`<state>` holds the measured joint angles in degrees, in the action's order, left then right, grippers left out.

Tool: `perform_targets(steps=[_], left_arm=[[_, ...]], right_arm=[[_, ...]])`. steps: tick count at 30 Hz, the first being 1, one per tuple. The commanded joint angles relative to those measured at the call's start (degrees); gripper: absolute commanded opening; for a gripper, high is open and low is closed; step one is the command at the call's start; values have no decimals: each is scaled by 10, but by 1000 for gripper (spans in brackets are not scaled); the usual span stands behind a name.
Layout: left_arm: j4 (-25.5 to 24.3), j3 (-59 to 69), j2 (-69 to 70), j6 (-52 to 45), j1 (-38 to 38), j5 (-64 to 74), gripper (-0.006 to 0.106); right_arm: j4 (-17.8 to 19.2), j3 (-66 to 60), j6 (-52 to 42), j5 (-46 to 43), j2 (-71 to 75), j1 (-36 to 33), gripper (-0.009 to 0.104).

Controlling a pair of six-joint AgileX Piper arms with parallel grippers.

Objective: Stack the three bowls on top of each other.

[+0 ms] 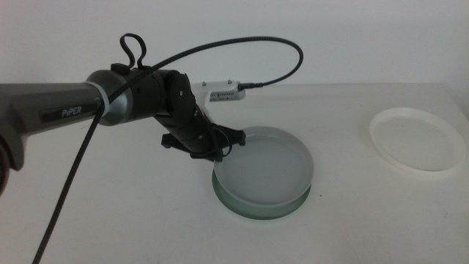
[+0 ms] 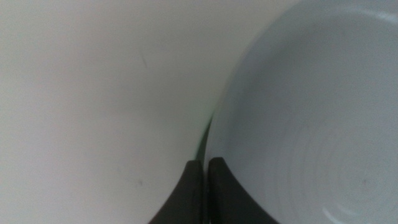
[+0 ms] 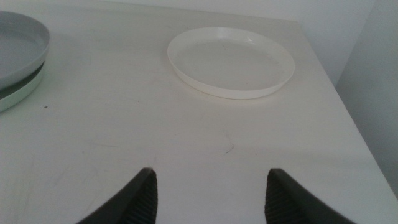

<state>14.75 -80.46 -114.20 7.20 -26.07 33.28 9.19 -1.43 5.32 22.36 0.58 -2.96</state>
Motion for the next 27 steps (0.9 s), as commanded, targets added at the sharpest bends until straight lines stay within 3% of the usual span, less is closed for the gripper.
perform_targets(steps=[1,6,9,16,22,27], left_arm=[[10,-14,26,7,-3,6,2],[9,-14,26,7,-3,28,17],[10,-14,27,4,-3,34,35],[10,-14,86,-84,-2,54,103],[7,-14,194,-178,-2,123,105],[8,-4,284,-182,-2,183,105]], right_arm=[[10,2,-5,-40,16,4,45],[10,2,-5,-40,16,4,45],[10,2,-5,-40,16,4,45],[10,2,-5,-40,16,4,45],[10,2,-5,-40,16,4,45],[10,2,-5,-40,16,4,45]])
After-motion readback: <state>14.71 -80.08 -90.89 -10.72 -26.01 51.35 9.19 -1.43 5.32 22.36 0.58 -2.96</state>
